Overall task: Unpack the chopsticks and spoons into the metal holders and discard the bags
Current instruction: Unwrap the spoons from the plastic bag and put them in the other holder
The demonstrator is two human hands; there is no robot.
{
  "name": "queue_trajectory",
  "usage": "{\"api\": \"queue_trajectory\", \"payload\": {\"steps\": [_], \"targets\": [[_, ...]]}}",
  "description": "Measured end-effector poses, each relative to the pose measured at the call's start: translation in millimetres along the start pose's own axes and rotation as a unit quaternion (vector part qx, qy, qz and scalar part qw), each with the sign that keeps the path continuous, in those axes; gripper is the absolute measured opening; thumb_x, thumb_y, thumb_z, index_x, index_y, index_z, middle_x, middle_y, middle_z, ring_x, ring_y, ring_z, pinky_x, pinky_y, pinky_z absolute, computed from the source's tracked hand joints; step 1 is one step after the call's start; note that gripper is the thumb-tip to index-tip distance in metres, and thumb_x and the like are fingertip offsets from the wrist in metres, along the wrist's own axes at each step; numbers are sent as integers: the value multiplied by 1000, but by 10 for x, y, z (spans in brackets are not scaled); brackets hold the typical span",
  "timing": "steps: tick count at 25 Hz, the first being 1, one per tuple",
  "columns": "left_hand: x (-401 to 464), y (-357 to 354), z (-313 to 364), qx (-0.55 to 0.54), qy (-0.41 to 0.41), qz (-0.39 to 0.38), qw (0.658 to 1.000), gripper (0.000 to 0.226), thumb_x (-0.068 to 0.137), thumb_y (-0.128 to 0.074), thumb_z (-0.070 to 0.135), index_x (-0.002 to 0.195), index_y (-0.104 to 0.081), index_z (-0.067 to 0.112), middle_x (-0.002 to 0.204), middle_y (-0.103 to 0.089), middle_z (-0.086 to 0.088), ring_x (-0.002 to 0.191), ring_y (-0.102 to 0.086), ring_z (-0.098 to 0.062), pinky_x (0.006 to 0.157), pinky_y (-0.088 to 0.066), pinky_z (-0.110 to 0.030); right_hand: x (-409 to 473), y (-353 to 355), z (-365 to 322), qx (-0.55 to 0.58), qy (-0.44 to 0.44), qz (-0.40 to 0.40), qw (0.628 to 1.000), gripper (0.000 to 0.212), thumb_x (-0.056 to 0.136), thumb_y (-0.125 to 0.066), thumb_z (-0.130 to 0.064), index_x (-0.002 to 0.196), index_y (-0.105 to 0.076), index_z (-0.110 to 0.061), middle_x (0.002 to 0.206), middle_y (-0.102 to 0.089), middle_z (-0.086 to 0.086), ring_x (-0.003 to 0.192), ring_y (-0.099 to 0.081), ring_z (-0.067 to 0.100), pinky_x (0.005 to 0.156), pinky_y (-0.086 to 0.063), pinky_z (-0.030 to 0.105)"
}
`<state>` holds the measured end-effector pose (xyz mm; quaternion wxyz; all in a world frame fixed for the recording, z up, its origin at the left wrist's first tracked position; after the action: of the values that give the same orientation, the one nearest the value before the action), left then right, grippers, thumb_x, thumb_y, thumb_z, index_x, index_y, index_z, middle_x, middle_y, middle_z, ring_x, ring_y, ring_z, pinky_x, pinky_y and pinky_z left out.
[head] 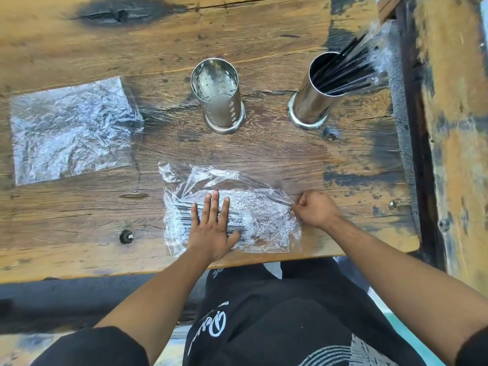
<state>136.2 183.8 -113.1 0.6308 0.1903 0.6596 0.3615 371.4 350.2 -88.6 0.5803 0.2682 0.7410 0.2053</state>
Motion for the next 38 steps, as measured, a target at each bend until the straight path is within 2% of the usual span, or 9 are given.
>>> {"api": "queue_trajectory", "payload": {"steps": [6, 11, 17, 20, 24, 30, 34, 36, 38], "targets": [[11, -7, -13, -1, 1, 0, 1000, 93, 93, -7, 77, 153, 35, 21, 157, 47, -11, 148, 40, -31, 121, 18, -62, -56, 134, -439, -74, 52, 74, 993, 26, 94, -62, -48, 98, -49, -26, 84, -63, -6, 72, -60, 12, 58, -42, 26], [9, -6, 0, -1, 1, -3, 1000, 94, 93, -8, 78, 153, 37, 21, 157, 47, -11, 148, 40, -31, 120, 17, -62, 53, 210, -714, -37, 77, 95, 992, 20, 102, -53, -36, 108, -59, -18, 76, -63, -3, 61, -61, 8, 44, -42, 22], [18, -25, -5, -8, -1, -3, 1000, 93, 93, -7, 75, 153, 37, 20, 157, 47, -12, 147, 41, -31, 120, 17, -63, 172, 447, -513, 40, 26, 84, 995, 20, 100, -57, -25, 80, -59, -26, 72, -61, -8, 71, -61, 14, 54, -37, 19], [18, -24, -3, -11, -1, -3, 1000, 92, 93, -8, 75, 152, 38, 20, 157, 47, -11, 147, 41, -31, 120, 16, -63, 257, 436, -278, 44, -10, 77, 996, 16, 99, -58, -19, 88, -70, -21, 86, -72, 0, 72, -60, 15, 65, -41, 18], [18, -12, -2, -6, 2, -4, 1000, 92, 92, -7, 74, 152, 37, 21, 157, 47, -11, 147, 41, -30, 120, 15, -63, 311, 347, -79, 127, -54, 54, 989, 13, 96, -66, -26, 97, -77, -18, 97, -74, -1, 72, -57, 10, 54, -35, 16], [29, -10, 1, -4, 1, 3, 1000, 93, 92, -8, 76, 153, 36, 21, 158, 46, -11, 148, 40, -30, 120, 16, -63, 165, 435, -30, 124, -55, 126, 983, 25, 102, -55, -23, 86, -70, -10, 72, -66, -1, 65, -60, 16, 67, -51, 24], [21, 2, -2, -5, -2, 9, 1000, 93, 92, -8, 77, 153, 36, 21, 158, 45, -12, 148, 39, -31, 120, 16, -63, -120, 295, -331, 131, 59, 150, 978, 8, 104, -55, -18, 106, -63, -18, 86, -68, -7, 69, -63, 0, 62, -48, 8], [22, -2, 3, -7, -3, 7, 1000, 93, 92, -7, 76, 153, 37, 21, 158, 46, -12, 148, 39, -31, 120, 16, -62, -193, 49, -392, 140, 59, 104, 983, 24, 103, -57, -18, 126, -60, -14, 99, -70, -4, 78, -66, 4, 74, -57, 17], [21, -2, 3, -16, -8, 10, 1000, 91, 94, -8, 75, 153, 36, 21, 158, 46, -11, 149, 39, -31, 121, 16, -62, -247, -136, -371, 165, 29, 77, 983, 40, 101, -58, -17, 140, -52, -10, 98, -72, 0, 69, -64, 5, 68, -55, 22]]}}
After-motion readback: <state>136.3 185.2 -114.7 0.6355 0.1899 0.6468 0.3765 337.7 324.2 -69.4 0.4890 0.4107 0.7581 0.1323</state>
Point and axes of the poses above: each hand's wrist, its own x-axis towards the middle knuckle, its own y-axis out of the back of the hand, z = x × y, the point moved 10 cm from there along x, towards the middle knuckle
